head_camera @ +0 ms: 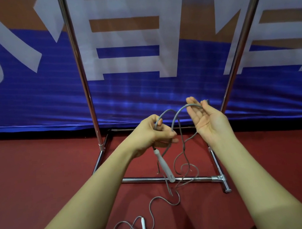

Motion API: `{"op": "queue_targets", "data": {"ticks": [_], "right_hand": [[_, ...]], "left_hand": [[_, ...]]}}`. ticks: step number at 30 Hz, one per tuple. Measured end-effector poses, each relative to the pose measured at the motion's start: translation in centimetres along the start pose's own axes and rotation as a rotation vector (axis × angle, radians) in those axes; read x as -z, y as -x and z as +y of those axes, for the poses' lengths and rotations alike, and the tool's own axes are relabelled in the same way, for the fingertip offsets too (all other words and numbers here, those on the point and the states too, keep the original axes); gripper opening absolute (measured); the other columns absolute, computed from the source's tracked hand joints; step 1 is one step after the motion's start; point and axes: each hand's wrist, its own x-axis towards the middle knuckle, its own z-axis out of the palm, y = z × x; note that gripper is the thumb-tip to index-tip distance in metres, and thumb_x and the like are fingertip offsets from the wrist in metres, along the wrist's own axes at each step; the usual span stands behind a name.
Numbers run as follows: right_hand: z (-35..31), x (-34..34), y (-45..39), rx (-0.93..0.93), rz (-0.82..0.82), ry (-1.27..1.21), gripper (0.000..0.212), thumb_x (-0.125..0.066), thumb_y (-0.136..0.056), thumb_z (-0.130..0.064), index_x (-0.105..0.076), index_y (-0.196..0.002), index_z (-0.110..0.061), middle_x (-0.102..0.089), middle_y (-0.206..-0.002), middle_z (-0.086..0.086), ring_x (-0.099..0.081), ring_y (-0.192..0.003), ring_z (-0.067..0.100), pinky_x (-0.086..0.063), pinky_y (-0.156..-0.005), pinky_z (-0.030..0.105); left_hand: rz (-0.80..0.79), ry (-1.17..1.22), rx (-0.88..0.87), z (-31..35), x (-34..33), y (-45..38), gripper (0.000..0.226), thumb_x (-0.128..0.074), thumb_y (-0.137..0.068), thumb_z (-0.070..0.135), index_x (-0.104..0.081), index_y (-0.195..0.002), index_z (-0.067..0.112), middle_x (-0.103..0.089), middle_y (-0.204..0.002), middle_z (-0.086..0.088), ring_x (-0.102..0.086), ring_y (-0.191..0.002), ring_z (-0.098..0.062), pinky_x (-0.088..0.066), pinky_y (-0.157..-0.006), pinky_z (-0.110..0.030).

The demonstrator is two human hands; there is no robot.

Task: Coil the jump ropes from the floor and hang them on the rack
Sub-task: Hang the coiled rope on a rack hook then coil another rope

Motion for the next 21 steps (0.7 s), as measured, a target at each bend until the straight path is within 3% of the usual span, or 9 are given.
{"op": "queue_targets", "data": {"ticks": [4,9,13,16,21], "right_hand": [[0.4,0.7,-0.6,-0.055,-0.041,0.134,0.028,-0.038,-0.102,-0.026,-0.053,-0.093,-0.004,-0.072,-0.088,0.013,-0.070,-0.086,0.024,-0.058,-0.076,0.037],[2.5,1.5,-0.2,-0.245,-0.209,0.724,0.029,-0.039,-0.100,-0.028,-0.058,-0.107,-0.007,-0.067,-0.109,0.015,-0.066,-0.096,0.022,-0.047,-0.092,0.034],[3.6,1.3,0.8,-0.365,-0.458,0.888,0.036,-0.045,-0.091,-0.031,-0.061,-0.116,-0.011,-0.067,-0.116,0.010,-0.063,-0.109,0.017,-0.040,-0.099,0.036],[3.7,0.7,1.2,-0.366,-0.549,0.904,0.035,-0.050,-0.081,-0.034,-0.064,-0.109,-0.018,-0.071,-0.097,-0.002,-0.064,-0.094,0.009,-0.037,-0.092,0.035],[3.5,0.5,1.2,-0.310,-0.460,0.755,0.011,-0.055,-0.083,-0.003,-0.061,-0.091,-0.006,-0.068,-0.070,0.004,-0.068,-0.067,0.017,-0.057,-0.074,0.035]], "left_hand": [[0.149,0.130,-0.054,1.0,-0.4,0.0,0.041,-0.061,-0.082,-0.014,-0.033,-0.079,0.017,-0.068,-0.069,-0.009,-0.071,-0.063,-0.028,-0.058,-0.053,-0.036],[0.280,0.307,-0.141,2.4,0.5,-0.2,0.036,-0.058,-0.085,-0.013,-0.034,-0.081,0.015,-0.064,-0.077,-0.014,-0.071,-0.066,-0.030,-0.059,-0.054,-0.039],[0.358,0.329,-0.171,2.8,1.4,-0.2,0.040,-0.057,-0.085,-0.013,-0.030,-0.078,0.015,-0.060,-0.082,-0.018,-0.072,-0.066,-0.029,-0.059,-0.054,-0.036],[0.385,0.310,-0.185,2.7,2.1,-0.2,0.042,-0.057,-0.086,-0.014,-0.028,-0.080,0.015,-0.060,-0.082,-0.019,-0.072,-0.068,-0.028,-0.058,-0.051,-0.033],[0.384,0.295,-0.152,2.4,2.8,0.1,0.030,-0.053,-0.093,-0.002,-0.032,-0.081,0.016,-0.067,-0.079,-0.015,-0.072,-0.068,-0.026,-0.059,-0.055,-0.031]]}}
